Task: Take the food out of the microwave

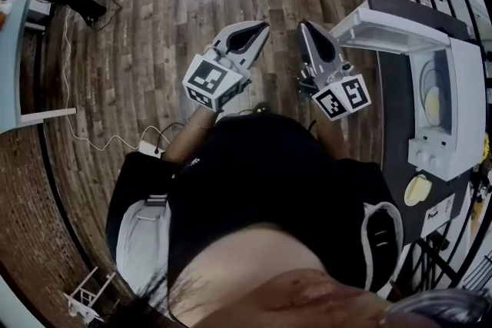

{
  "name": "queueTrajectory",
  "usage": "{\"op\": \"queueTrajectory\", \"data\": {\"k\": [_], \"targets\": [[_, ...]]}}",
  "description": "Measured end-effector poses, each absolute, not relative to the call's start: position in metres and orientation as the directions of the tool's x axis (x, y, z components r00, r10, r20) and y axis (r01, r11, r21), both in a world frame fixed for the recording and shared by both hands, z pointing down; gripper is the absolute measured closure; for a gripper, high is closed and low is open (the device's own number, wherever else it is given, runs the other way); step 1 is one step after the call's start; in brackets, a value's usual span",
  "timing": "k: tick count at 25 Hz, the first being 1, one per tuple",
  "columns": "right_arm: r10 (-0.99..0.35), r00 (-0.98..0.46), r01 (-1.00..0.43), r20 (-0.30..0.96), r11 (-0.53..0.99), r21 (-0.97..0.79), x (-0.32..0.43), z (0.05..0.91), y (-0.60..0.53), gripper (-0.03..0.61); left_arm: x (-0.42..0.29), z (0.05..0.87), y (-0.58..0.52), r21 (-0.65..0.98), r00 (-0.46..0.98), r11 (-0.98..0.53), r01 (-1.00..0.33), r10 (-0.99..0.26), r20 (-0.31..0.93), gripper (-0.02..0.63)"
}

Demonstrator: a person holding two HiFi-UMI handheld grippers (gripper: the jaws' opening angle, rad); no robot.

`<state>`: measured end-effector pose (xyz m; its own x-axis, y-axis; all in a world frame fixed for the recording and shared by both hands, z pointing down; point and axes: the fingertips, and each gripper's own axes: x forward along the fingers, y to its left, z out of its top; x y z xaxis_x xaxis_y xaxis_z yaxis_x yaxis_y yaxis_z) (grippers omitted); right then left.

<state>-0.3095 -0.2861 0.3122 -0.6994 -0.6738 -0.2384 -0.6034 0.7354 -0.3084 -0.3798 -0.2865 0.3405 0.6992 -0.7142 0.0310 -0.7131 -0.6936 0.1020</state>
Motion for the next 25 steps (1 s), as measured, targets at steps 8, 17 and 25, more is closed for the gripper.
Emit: {"op": "queueTrajectory", "data": {"k": [8,17,25], "targets": [[-0.814,-0.534,-0.756,-0.229,0.581,-0.302,-0.248,0.308,-0.296,0.577,-0.315,0.335,-0.312,0.091,0.843,-0.839,-0.536,-0.537,0.019,0.606],[-0.947,-0.226,-0.893,-0.229,0.295,-0.340,-0.164,0.310,-0.259,0.577,-0.229,0.336,-0.296,0.124,0.969,-0.961,-0.248,-0.247,0.027,0.606],[-0.978,0.021,-0.936,-0.209,0.054,-0.349,-0.125,0.309,-0.225,0.577,-0.171,0.333,-0.274,0.118,0.999,-0.993,0.028,0.031,0.024,0.606]]}}
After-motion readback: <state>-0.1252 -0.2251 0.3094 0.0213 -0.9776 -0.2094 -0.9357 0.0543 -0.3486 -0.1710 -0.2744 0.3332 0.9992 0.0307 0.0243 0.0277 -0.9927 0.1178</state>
